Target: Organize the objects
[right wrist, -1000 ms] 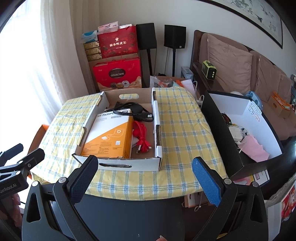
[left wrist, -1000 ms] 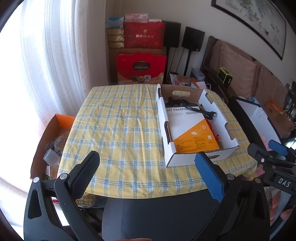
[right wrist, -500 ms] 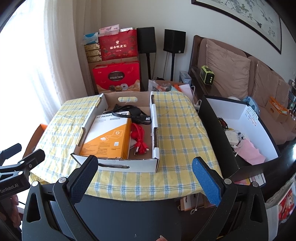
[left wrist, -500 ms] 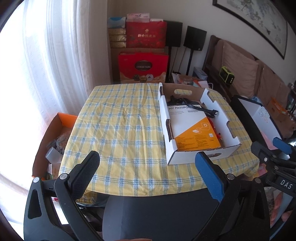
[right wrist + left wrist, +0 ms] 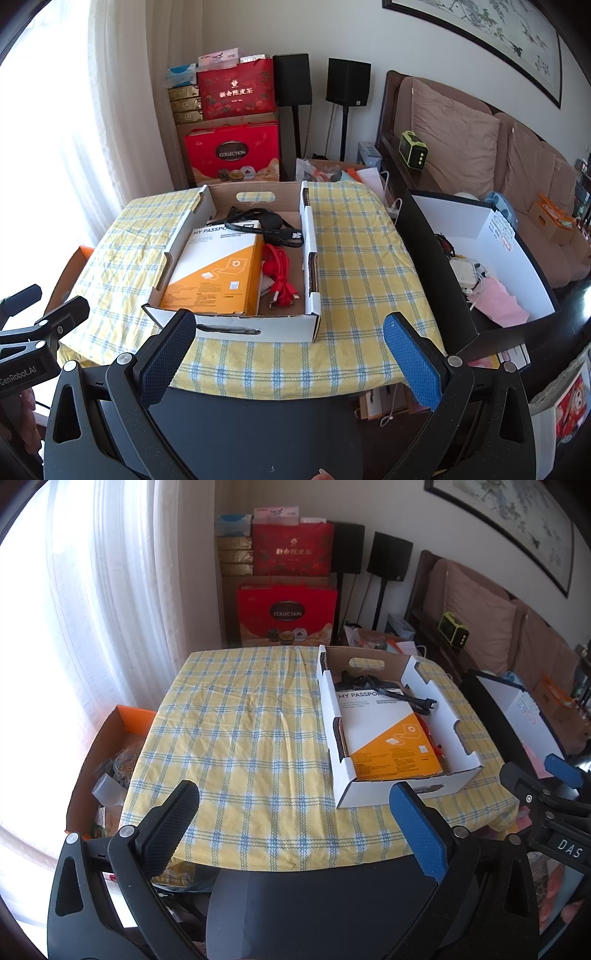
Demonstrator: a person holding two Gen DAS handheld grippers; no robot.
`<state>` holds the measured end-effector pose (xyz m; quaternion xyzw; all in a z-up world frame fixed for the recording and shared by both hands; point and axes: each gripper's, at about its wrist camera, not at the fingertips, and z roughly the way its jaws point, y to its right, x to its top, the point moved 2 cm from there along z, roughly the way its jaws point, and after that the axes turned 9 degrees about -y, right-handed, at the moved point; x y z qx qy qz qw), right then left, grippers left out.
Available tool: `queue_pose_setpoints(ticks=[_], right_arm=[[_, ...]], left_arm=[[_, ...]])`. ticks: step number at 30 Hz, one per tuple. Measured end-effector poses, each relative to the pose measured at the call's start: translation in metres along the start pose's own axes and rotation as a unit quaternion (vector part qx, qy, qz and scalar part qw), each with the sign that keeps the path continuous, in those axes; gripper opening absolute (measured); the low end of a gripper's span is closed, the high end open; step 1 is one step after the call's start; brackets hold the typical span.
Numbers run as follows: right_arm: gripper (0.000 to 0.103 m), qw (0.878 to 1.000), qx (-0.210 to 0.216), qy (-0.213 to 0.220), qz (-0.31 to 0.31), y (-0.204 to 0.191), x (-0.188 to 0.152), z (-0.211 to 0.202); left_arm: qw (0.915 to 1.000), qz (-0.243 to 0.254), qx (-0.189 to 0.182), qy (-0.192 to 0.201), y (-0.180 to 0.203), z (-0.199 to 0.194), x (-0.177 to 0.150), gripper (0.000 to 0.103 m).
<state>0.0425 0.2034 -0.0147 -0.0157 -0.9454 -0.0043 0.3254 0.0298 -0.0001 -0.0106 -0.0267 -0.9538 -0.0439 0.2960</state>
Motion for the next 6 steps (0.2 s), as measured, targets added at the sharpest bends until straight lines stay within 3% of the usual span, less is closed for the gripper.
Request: queue_pose_setpoints(ticks=[6], right_arm=[[0.102,1.000,0.000,0.000,0.001,-0.0001,0.0000,0.0004]], left_arm=[[1.0000,0.001,0.007,0.004,-0.0018,-0.0010,0.0012,0.103]])
